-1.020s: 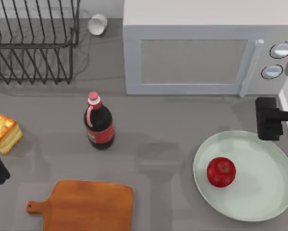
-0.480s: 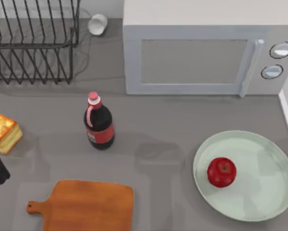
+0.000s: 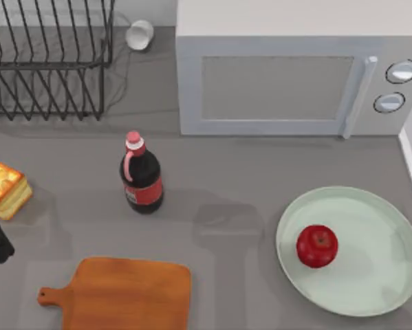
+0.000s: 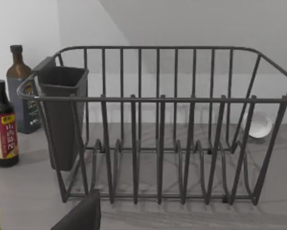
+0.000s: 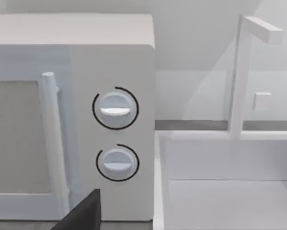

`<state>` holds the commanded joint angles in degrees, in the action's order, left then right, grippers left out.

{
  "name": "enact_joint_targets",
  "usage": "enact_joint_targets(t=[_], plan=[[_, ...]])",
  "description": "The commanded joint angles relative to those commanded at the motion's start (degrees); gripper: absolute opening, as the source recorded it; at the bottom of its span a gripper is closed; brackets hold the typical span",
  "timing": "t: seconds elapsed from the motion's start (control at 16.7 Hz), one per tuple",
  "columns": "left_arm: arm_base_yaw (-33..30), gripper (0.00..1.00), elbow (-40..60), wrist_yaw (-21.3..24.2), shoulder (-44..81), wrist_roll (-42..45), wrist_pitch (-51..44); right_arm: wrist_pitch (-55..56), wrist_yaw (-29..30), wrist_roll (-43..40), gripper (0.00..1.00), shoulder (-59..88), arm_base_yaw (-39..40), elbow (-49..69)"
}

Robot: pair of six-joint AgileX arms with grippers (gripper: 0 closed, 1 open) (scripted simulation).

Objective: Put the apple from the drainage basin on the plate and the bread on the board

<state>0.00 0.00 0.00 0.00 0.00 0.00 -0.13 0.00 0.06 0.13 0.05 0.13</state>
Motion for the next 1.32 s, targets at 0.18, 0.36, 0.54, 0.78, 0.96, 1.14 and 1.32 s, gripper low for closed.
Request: enact_joint_targets(t=[0.18,0.36,0.54,0.78,0.96,1.14,1.32], plan=[[0.0,1.0,0.0,0.0,0.0,0.0,0.0,0.13,0.0,-0.06,1.0,-0.14,-0.06,-0.13],[0.0,1.0,0.0,0.0,0.0,0.0,0.0,0.13,0.0,-0.06,1.0,-0.14,-0.06,-0.13],[0.09,1.0,3.18,0.01,3.53,1.29,-2.44,0.13,0.0,-0.06,1.0,-0.14,-0.06,-0.13],[0.37,1.0,13.8,0.03,16.54,5.51,-10.41,0.13,0.0,-0.06,1.0,-0.14,-0.06,-0.13],[0.65,1.0,24.75,0.07,32.24,9.83,-18.56,0.13,0.0,-0.06,1.0,-0.14,-0.06,-0.13],[0.94,1.0,36.71,0.11,50.37,14.58,-27.5,0.13,0.0,-0.06,1.0,-0.14,-0.06,-0.13],[1.27,1.0,48.67,0.12,67.11,19.34,-36.46,0.13,0.0,-0.06,1.0,-0.14,-0.06,-0.13]])
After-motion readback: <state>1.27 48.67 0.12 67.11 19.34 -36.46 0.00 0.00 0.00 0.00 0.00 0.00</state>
